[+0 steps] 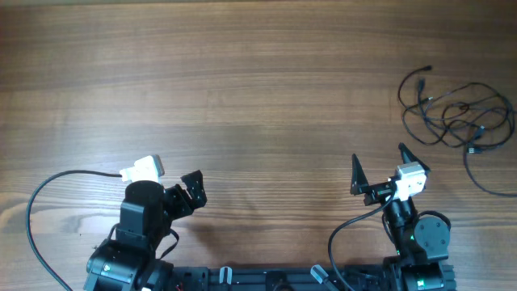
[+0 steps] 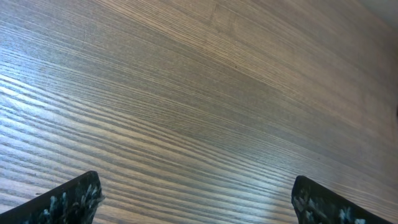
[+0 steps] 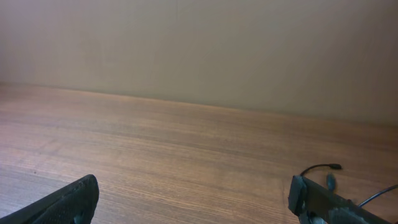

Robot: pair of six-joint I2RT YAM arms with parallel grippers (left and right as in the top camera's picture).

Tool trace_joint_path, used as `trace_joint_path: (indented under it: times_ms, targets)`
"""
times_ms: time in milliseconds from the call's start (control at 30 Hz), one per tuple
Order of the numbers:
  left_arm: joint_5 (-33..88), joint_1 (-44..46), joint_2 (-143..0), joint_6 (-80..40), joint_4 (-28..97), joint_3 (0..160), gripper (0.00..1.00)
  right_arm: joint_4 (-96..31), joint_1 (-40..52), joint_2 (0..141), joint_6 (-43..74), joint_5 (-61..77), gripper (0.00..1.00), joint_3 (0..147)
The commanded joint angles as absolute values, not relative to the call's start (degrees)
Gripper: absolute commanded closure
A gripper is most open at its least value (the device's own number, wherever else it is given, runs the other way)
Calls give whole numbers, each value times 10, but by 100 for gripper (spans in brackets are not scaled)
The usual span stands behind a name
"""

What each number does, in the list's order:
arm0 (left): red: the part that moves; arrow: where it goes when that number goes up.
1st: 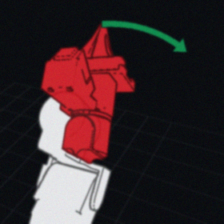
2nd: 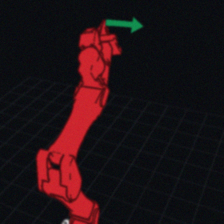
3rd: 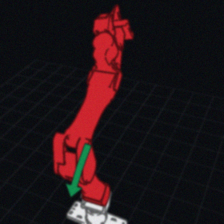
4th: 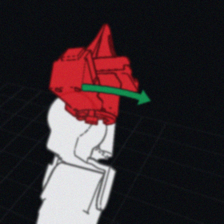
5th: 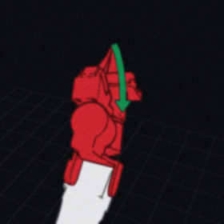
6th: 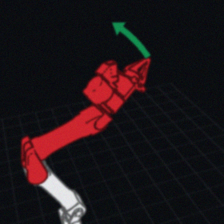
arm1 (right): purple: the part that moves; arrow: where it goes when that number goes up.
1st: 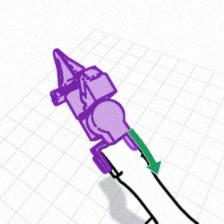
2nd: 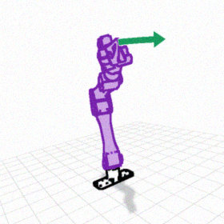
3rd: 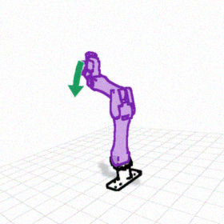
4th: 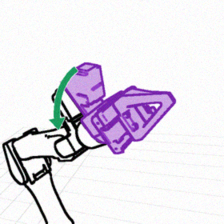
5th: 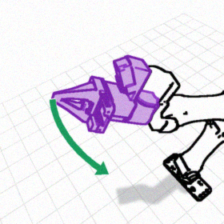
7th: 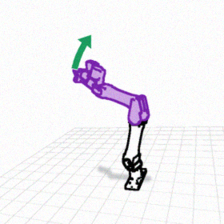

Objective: Untangle cables

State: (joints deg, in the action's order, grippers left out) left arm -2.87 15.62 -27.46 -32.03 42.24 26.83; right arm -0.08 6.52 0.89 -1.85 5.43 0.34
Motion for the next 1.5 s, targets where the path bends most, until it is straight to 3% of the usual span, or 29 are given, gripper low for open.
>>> trace_joint_path:
  times_ms: [0, 1467]
  targets:
    - [-26, 158, -273, -322, 421, 264, 0, 1, 63, 2, -29, 45, 0, 3]
    - [-26, 158, -273, -322, 421, 264, 0, 1, 25, 3, -29, 44, 0, 3]
